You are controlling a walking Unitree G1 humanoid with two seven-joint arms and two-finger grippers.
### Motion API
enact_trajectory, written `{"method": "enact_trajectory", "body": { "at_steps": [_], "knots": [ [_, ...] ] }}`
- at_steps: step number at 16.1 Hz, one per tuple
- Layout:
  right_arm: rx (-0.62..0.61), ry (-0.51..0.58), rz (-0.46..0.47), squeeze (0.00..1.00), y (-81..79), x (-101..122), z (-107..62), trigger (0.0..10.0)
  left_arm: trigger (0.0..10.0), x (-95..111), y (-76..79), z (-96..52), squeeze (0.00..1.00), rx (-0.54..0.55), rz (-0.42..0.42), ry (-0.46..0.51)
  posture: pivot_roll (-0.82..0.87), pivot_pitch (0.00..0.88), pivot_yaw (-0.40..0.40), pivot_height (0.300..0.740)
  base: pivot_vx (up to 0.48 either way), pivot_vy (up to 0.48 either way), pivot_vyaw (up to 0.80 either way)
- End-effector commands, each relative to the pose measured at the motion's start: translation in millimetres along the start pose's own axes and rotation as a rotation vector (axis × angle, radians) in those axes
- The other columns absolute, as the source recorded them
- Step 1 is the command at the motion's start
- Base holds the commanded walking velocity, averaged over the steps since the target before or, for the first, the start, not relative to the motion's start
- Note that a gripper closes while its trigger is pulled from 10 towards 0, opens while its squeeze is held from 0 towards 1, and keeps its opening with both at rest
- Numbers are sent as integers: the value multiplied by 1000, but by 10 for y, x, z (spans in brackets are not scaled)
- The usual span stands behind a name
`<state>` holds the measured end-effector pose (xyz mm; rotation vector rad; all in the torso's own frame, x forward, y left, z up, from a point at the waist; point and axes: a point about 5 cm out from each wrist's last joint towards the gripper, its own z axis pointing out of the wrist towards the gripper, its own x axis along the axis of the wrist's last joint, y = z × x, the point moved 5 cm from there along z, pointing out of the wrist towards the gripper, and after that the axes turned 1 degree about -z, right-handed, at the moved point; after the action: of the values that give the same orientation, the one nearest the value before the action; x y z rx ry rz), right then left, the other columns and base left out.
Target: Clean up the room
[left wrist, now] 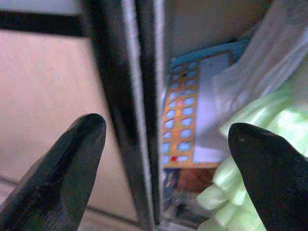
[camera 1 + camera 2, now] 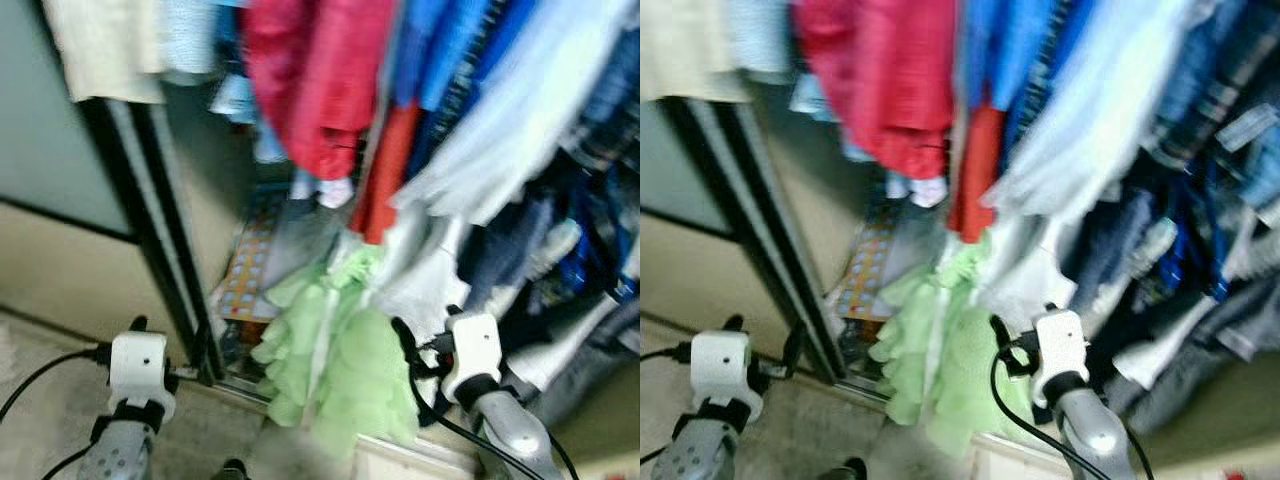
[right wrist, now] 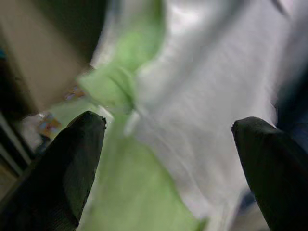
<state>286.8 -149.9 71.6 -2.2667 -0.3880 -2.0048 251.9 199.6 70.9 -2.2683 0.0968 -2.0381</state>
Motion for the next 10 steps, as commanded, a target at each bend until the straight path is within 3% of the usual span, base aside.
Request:
{"method": "enact_trajectory", "body": {
  "at_steps": [1, 4, 8, 10],
  "knots": [
    [-8, -21, -5, 0, 32, -53, -16, 10000, 10000, -34, 30, 0, 0, -4, -5, -11, -66, 110, -107, 740, 0, 0, 800],
    [10, -20, -29, 0, 6, -50, 34, 10000, 10000, 41, 70, 97, 0, -7, 2, 22, -80, 126, -117, 740, 0, 0, 800],
    [4, -23, -18, 0, 18, -84, 84, 10000, 10000, 161, 48, 146, 0, 0, 23, 50, -43, 129, -59, 740, 0, 0, 800],
    [-1, -24, -15, 0, 41, -90, 96, 10000, 10000, 212, 36, 168, 0, 6, 33, 66, -47, 130, -72, 740, 0, 0, 0]
  ]
}}
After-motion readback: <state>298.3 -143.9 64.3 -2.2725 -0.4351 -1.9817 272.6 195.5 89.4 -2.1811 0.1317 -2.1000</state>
